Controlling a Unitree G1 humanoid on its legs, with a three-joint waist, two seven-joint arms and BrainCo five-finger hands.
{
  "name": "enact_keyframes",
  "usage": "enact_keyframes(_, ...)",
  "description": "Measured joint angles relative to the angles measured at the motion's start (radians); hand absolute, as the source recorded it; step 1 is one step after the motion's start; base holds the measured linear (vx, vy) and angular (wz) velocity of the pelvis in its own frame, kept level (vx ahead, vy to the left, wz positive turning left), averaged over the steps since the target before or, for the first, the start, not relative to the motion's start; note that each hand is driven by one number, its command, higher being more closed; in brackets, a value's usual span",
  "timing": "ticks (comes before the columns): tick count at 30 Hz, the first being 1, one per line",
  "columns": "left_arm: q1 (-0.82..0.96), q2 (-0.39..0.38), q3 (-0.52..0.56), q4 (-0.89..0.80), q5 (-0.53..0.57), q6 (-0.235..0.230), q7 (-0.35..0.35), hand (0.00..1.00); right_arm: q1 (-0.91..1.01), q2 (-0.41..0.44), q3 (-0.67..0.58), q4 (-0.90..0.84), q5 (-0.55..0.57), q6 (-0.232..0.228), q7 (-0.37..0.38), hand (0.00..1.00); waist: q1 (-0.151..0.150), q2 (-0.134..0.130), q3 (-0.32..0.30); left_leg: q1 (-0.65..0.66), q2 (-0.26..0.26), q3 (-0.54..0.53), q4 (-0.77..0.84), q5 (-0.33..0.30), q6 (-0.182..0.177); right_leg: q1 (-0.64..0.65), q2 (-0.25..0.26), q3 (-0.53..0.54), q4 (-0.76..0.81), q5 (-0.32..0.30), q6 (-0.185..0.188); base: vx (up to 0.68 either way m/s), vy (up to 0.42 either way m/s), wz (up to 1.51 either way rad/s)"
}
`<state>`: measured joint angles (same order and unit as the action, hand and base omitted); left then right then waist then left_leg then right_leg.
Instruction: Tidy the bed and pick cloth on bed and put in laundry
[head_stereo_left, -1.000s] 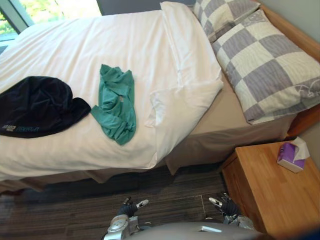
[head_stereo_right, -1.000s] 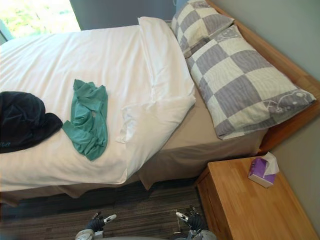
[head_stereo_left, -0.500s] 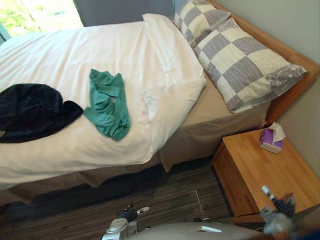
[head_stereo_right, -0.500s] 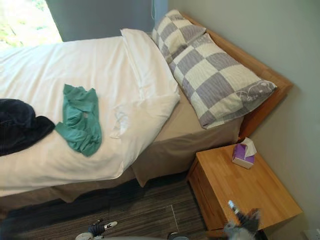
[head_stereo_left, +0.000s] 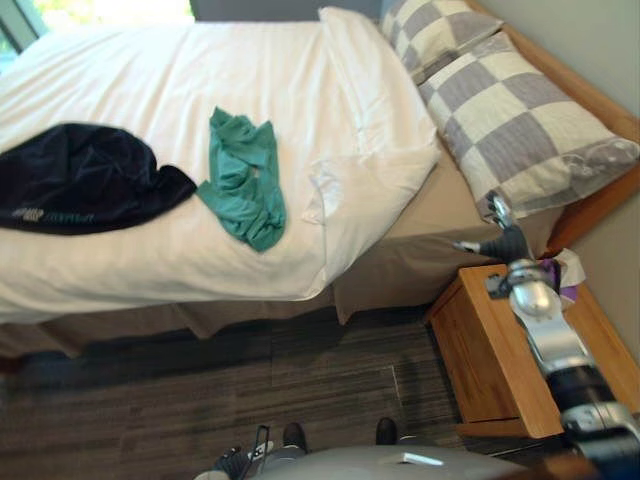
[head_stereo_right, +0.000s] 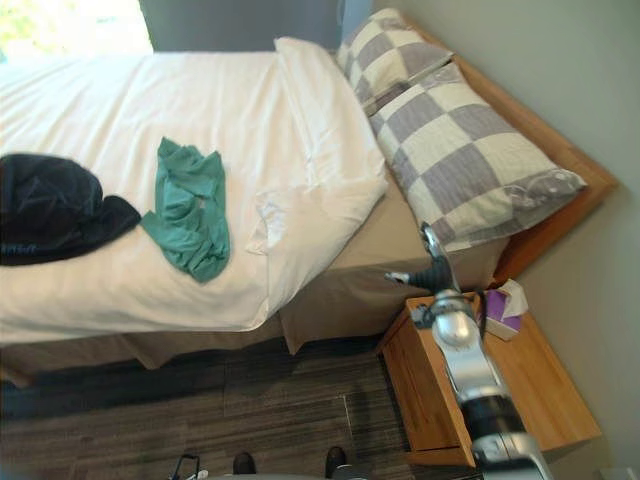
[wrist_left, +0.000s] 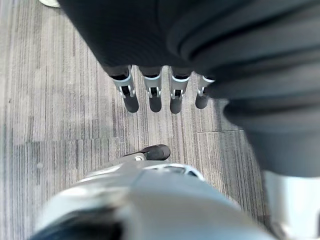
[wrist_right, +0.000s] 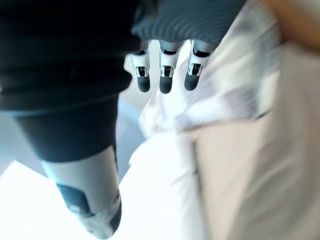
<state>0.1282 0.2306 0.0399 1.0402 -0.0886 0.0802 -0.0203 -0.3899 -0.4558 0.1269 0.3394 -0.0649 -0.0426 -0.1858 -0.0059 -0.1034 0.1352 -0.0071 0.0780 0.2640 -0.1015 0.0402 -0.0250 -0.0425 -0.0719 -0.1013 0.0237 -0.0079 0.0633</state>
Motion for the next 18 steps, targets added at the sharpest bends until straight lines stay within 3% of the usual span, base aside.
enact_keyframes(1, -0.009, 0.005, 0.000, -0.001, 0.000, 0.000, 0.001, 0.00, -0.018, -0.001, 0.005, 0.007, 0.000, 0.004, -0.004, 0.00, 0.004, -0.006, 0.005, -0.005, 0.001, 0.000, 0.002, 0.004, -0.001, -0.005, 0.001, 0.000, 0.001, 0.004, -0.004, 0.09, -0.016, 0.19)
enact_keyframes(3, -0.110, 0.047, 0.001, -0.006, 0.000, 0.002, 0.005, 0.00, -0.216, -0.027, 0.052, 0.061, -0.021, 0.035, -0.037, 0.00, 0.050, -0.053, 0.093, -0.068, 0.005, -0.014, 0.040, 0.018, 0.011, -0.045, 0.002, -0.006, 0.001, 0.022, -0.029, 0.12, -0.011, 0.29)
enact_keyframes(4, -0.130, 0.051, 0.001, -0.009, 0.000, 0.002, 0.005, 0.00, -0.258, -0.033, 0.059, 0.075, -0.022, 0.038, -0.043, 0.00, 0.055, -0.056, 0.111, -0.084, 0.006, -0.019, 0.057, 0.014, 0.012, -0.048, 0.002, -0.005, 0.001, 0.024, -0.030, 0.10, 0.001, 0.42)
enact_keyframes(11, -0.247, 0.072, 0.039, -0.049, -0.001, -0.020, 0.006, 0.00, -0.560, -0.061, 0.171, 0.122, -0.027, 0.075, -0.075, 0.00, 0.109, -0.047, 0.239, -0.229, 0.039, -0.049, 0.302, -0.125, 0.019, -0.079, 0.013, -0.001, 0.036, 0.026, -0.030, 0.05, 0.042, 0.15)
enact_keyframes(14, -0.286, 0.094, 0.049, -0.077, -0.001, -0.027, 0.006, 0.00, -0.663, -0.102, 0.179, 0.161, -0.024, 0.102, -0.094, 0.00, 0.119, -0.051, 0.297, -0.295, 0.046, -0.073, 0.368, -0.152, 0.024, -0.115, 0.019, -0.002, 0.057, 0.026, -0.030, 0.01, 0.061, 0.20)
enact_keyframes(18, -0.332, 0.116, 0.060, -0.079, 0.001, -0.026, 0.004, 0.00, -0.769, -0.153, 0.201, 0.206, -0.021, 0.139, -0.100, 0.00, 0.132, -0.049, 0.327, -0.377, 0.054, -0.090, 0.430, -0.162, 0.029, -0.169, 0.018, -0.013, 0.084, 0.025, -0.030, 0.00, 0.053, 0.17)
